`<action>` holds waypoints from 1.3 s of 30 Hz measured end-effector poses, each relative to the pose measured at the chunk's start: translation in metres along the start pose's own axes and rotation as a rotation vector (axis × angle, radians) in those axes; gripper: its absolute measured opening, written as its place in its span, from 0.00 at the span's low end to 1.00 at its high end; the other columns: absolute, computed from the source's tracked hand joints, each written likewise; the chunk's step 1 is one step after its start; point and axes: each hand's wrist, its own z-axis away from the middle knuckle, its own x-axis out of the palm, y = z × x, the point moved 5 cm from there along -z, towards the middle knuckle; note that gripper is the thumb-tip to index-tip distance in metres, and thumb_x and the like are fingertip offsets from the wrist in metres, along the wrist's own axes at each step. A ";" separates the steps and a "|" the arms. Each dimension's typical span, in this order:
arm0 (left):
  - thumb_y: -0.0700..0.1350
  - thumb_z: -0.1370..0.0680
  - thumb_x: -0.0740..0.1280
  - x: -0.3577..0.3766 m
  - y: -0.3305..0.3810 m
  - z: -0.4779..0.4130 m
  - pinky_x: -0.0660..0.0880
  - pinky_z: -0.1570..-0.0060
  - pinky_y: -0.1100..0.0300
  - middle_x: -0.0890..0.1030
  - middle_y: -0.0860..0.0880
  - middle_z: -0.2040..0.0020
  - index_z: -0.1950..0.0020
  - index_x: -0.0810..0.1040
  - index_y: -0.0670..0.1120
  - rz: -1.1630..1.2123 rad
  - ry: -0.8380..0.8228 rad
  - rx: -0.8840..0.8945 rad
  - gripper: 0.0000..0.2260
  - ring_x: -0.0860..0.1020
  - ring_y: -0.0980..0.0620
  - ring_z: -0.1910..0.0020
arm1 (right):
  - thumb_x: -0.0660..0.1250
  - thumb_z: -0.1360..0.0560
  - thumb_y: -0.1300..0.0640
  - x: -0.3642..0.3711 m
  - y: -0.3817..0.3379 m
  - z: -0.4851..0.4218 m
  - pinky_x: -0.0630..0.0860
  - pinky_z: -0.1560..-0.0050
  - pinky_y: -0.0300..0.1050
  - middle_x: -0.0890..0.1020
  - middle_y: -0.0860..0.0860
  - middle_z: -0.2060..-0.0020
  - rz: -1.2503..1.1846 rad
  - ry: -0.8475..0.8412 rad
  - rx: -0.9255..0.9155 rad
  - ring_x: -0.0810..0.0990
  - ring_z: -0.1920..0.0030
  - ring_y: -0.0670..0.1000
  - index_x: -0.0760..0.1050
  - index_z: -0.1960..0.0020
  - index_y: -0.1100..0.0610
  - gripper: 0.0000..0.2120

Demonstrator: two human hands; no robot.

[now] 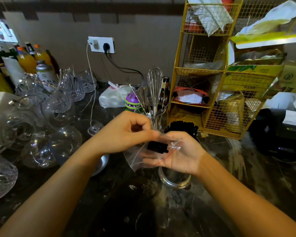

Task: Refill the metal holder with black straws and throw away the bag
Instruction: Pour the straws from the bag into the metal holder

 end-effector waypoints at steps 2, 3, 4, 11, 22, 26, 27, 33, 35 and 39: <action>0.48 0.33 0.71 -0.011 -0.004 -0.001 0.67 0.72 0.71 0.73 0.52 0.78 0.74 0.72 0.44 0.027 0.189 -0.014 0.14 0.69 0.59 0.76 | 0.58 0.34 0.60 0.000 -0.008 0.003 0.77 0.46 0.53 0.79 0.60 0.49 0.001 0.016 -0.035 0.79 0.48 0.59 0.76 0.49 0.62 0.17; 0.47 0.32 0.70 -0.019 -0.006 -0.001 0.67 0.73 0.73 0.73 0.53 0.79 0.74 0.71 0.44 0.035 0.335 -0.027 0.14 0.69 0.61 0.77 | 0.59 0.35 0.60 0.001 -0.013 0.004 0.78 0.47 0.51 0.80 0.60 0.50 0.001 0.008 -0.051 0.80 0.49 0.58 0.76 0.49 0.63 0.17; 0.44 0.31 0.69 -0.028 -0.013 0.002 0.66 0.74 0.73 0.72 0.54 0.80 0.75 0.70 0.45 0.053 0.505 -0.057 0.14 0.68 0.62 0.78 | 0.63 0.37 0.61 0.002 -0.017 0.006 0.79 0.49 0.51 0.81 0.59 0.51 -0.007 -0.007 -0.070 0.81 0.51 0.58 0.76 0.49 0.63 0.18; 0.54 0.35 0.67 -0.008 -0.074 0.002 0.75 0.62 0.55 0.77 0.44 0.56 0.46 0.73 0.44 0.769 0.548 -0.635 0.22 0.76 0.48 0.58 | 0.76 0.48 0.65 0.003 -0.055 0.017 0.78 0.49 0.54 0.83 0.61 0.53 -0.060 -0.065 -0.212 0.82 0.51 0.59 0.78 0.49 0.63 0.26; 0.41 0.31 0.66 0.017 -0.068 -0.076 0.81 0.70 0.54 0.84 0.45 0.69 0.64 0.80 0.43 1.052 0.255 -0.619 0.04 0.82 0.48 0.69 | 0.67 0.36 0.60 -0.028 -0.086 0.035 0.80 0.53 0.58 0.84 0.59 0.52 0.079 0.085 -0.150 0.82 0.50 0.62 0.77 0.46 0.59 0.18; 0.37 0.28 0.64 0.013 -0.069 -0.107 0.80 0.74 0.59 0.82 0.47 0.72 0.62 0.76 0.42 0.883 0.250 -0.608 0.03 0.80 0.51 0.68 | 0.69 0.39 0.59 -0.047 -0.106 0.040 0.82 0.60 0.52 0.84 0.54 0.58 0.216 0.346 -0.181 0.84 0.58 0.55 0.76 0.50 0.58 0.17; 0.36 0.28 0.64 0.011 -0.067 -0.115 0.78 0.77 0.61 0.82 0.48 0.74 0.61 0.75 0.41 0.851 0.247 -0.583 0.03 0.80 0.52 0.72 | 0.69 0.40 0.59 -0.049 -0.111 0.041 0.81 0.62 0.50 0.84 0.53 0.61 0.284 0.381 -0.202 0.84 0.61 0.52 0.76 0.52 0.58 0.15; 0.34 0.29 0.65 -0.003 -0.053 -0.151 0.79 0.71 0.61 0.84 0.49 0.70 0.60 0.77 0.42 0.650 0.261 -0.290 0.04 0.82 0.53 0.69 | 0.67 0.32 0.67 -0.056 -0.134 0.046 0.80 0.66 0.34 0.85 0.46 0.66 0.550 0.512 -0.423 0.83 0.66 0.42 0.76 0.57 0.52 0.11; 0.34 0.30 0.67 -0.004 -0.051 -0.154 0.80 0.66 0.60 0.84 0.48 0.64 0.53 0.76 0.39 0.574 0.275 -0.236 0.06 0.82 0.52 0.66 | 0.69 0.33 0.67 -0.060 -0.132 0.046 0.77 0.70 0.31 0.83 0.47 0.62 0.636 0.545 -0.458 0.82 0.67 0.40 0.73 0.55 0.50 0.14; 0.33 0.30 0.67 0.004 -0.050 -0.150 0.78 0.67 0.64 0.84 0.52 0.65 0.56 0.77 0.45 0.460 0.262 -0.114 0.08 0.82 0.56 0.65 | 0.70 0.33 0.66 -0.071 -0.123 0.043 0.76 0.69 0.32 0.80 0.51 0.57 0.787 0.592 -0.475 0.81 0.61 0.44 0.71 0.49 0.53 0.16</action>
